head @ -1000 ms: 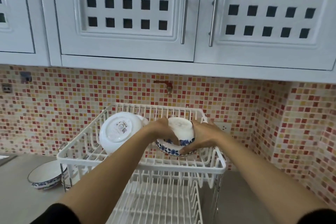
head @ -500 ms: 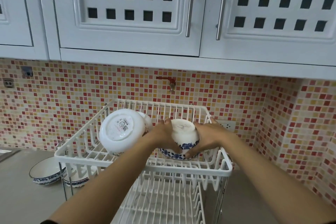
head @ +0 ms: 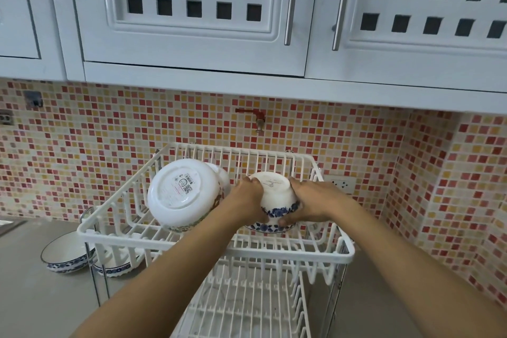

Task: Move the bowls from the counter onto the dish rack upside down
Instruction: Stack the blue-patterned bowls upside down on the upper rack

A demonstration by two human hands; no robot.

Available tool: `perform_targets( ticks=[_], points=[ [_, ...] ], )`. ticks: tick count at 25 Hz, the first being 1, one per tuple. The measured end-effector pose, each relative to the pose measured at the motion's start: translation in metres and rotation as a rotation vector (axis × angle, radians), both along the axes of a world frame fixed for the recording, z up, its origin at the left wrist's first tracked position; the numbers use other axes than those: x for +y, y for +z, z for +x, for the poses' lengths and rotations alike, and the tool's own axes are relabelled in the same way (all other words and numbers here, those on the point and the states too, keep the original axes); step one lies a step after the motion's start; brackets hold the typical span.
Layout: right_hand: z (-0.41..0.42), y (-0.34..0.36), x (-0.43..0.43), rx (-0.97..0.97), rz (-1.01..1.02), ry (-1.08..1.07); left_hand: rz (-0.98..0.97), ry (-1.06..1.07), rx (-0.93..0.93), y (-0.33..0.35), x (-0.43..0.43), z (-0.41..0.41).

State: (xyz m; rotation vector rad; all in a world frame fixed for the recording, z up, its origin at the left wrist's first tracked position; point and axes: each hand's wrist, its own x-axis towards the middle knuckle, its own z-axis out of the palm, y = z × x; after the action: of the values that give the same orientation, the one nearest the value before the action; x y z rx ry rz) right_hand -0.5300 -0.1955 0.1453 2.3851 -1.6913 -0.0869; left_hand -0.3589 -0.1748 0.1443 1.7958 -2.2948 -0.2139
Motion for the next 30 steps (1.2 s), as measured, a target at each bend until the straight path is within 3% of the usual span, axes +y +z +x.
perform_targets(
  ticks=[5, 8, 10, 14, 20, 26, 30],
  points=[
    [0.0, 0.0, -0.002, -0.009, -0.002, -0.029, 0.011, -0.006, -0.049, 0.004, 0.004, 0.0],
    [-0.001, 0.007, 0.005, -0.155, 0.104, -0.031, 0.042, -0.037, -0.004, 0.016, 0.011, 0.002],
    [0.0, 0.017, 0.014, -0.234, 0.108, -0.023, -0.041, -0.063, 0.038, 0.034, 0.015, 0.009],
    [0.021, 0.042, 0.033, -0.257, -0.087, -0.011, -0.237, -0.044, 0.074, 0.069, 0.028, 0.04],
    [0.13, 0.055, 0.076, -0.309, -0.217, 0.057, -0.287, 0.009, 0.113, 0.081, 0.064, 0.146],
    [0.3, 0.039, 0.11, -0.499, -0.187, 0.167, -0.292, 0.164, 0.095, 0.051, 0.099, 0.309],
    [0.395, -0.007, 0.12, -0.576, -0.124, 0.202, -0.191, 0.256, 0.04, 0.016, 0.108, 0.391]
  ],
)
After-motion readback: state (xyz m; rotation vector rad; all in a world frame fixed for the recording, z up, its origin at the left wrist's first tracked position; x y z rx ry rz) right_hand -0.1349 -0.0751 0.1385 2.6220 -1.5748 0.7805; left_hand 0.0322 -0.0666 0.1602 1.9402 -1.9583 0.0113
